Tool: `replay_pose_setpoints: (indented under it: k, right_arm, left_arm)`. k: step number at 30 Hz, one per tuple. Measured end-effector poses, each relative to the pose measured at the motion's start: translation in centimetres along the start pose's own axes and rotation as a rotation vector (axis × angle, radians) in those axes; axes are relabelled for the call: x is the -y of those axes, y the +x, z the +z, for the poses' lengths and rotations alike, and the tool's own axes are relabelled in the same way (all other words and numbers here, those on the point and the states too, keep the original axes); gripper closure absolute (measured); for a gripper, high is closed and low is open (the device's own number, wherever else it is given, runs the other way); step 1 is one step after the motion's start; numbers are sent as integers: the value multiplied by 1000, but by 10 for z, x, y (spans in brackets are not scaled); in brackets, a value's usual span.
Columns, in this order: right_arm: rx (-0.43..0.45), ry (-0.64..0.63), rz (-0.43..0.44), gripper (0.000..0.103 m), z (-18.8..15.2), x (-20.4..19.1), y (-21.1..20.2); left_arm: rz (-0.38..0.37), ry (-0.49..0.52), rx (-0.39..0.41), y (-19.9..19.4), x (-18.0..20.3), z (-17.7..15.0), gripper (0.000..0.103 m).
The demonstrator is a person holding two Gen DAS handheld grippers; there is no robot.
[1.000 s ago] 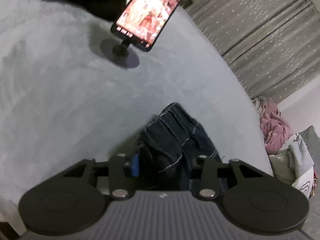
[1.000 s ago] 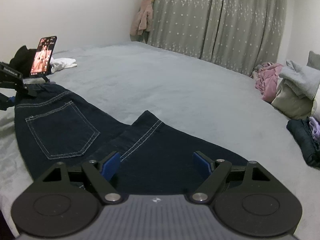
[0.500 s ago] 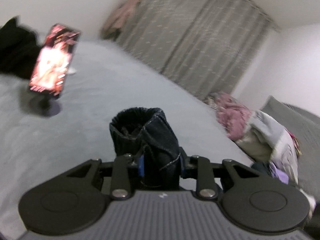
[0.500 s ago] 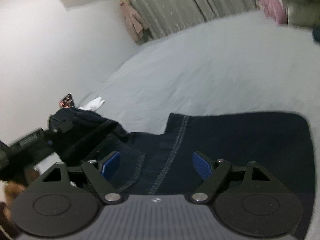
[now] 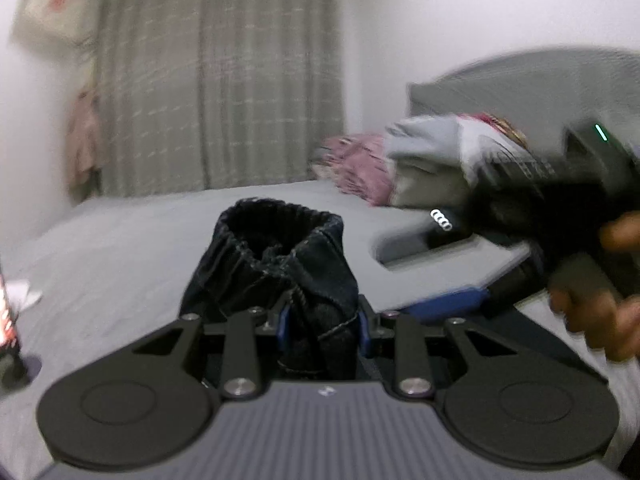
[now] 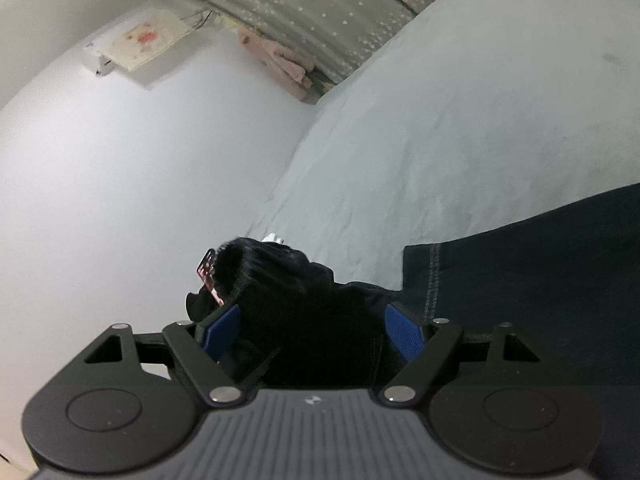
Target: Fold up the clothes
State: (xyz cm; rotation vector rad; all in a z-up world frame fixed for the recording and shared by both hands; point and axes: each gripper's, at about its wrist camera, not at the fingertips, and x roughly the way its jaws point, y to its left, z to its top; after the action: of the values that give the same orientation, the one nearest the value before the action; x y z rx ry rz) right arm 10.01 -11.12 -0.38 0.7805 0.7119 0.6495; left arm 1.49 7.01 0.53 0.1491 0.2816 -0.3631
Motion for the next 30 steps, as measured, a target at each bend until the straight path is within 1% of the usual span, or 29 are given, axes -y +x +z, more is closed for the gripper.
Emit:
replay_pose_setpoints:
  k: [2, 3, 4, 5, 6, 8, 9, 11, 13, 15, 16, 17, 19, 20, 22, 24, 26, 30]
  right_arm:
    - [9, 39, -20, 22, 0, 9, -4]
    - [9, 51, -32, 22, -1, 13, -4]
    - [10, 63, -44, 22, -1, 16, -4]
    - [10, 72, -53, 22, -1, 18, -4]
    - [9, 76, -58, 22, -1, 20, -3]
    - [-1, 77, -77, 22, -3, 22, 1]
    - [-13, 61, -109, 21, -4, 22, 4]
    - [-30, 25, -163, 23, -7, 23, 13]
    - [-41, -17, -212, 24, -12, 24, 24]
    - [-48, -22, -233, 26, -15, 27, 30]
    - [-51, -15, -237, 26, -15, 29, 32]
    - [-50, 2, -229, 27, -15, 33, 33]
    - [-49, 33, -213, 28, -14, 40, 33]
    - [-49, 45, -202, 28, -14, 43, 33]
    - [-50, 66, -183, 28, -13, 48, 31]
    - [-51, 64, -177, 28, -13, 50, 34]
    - [-51, 63, -173, 28, -14, 51, 35]
    - [-49, 98, -147, 27, -13, 53, 31]
  left_arm:
    - [-30, 65, -21, 9, 18, -4, 71]
    - [-58, 71, -35, 13, 22, -5, 66]
    - [-79, 68, -51, 15, 24, -6, 66]
    - [-118, 69, -84, 21, 28, -8, 65]
    - [-137, 90, -101, 24, 33, -12, 64]
    - [-141, 133, -112, 27, 40, -17, 62]
    - [-142, 159, -118, 28, 44, -20, 63]
    - [-178, 160, -156, 35, 45, -26, 63]
    - [-188, 155, -163, 37, 44, -29, 62]
    - [-194, 159, -161, 35, 42, -29, 61]
    - [-218, 149, -152, 30, 38, -28, 58]
    - [-233, 142, -144, 26, 36, -27, 57]
    - [-246, 144, -109, 15, 32, -24, 50]
    - [-252, 146, -92, 9, 30, -22, 49]
    - [-235, 142, -56, -1, 23, -18, 43]
    - [-217, 118, -39, -9, 16, -15, 41]
    - [-167, 56, -33, -12, -6, -13, 41]
    - [-64, -61, -60, -5, -48, -10, 38]
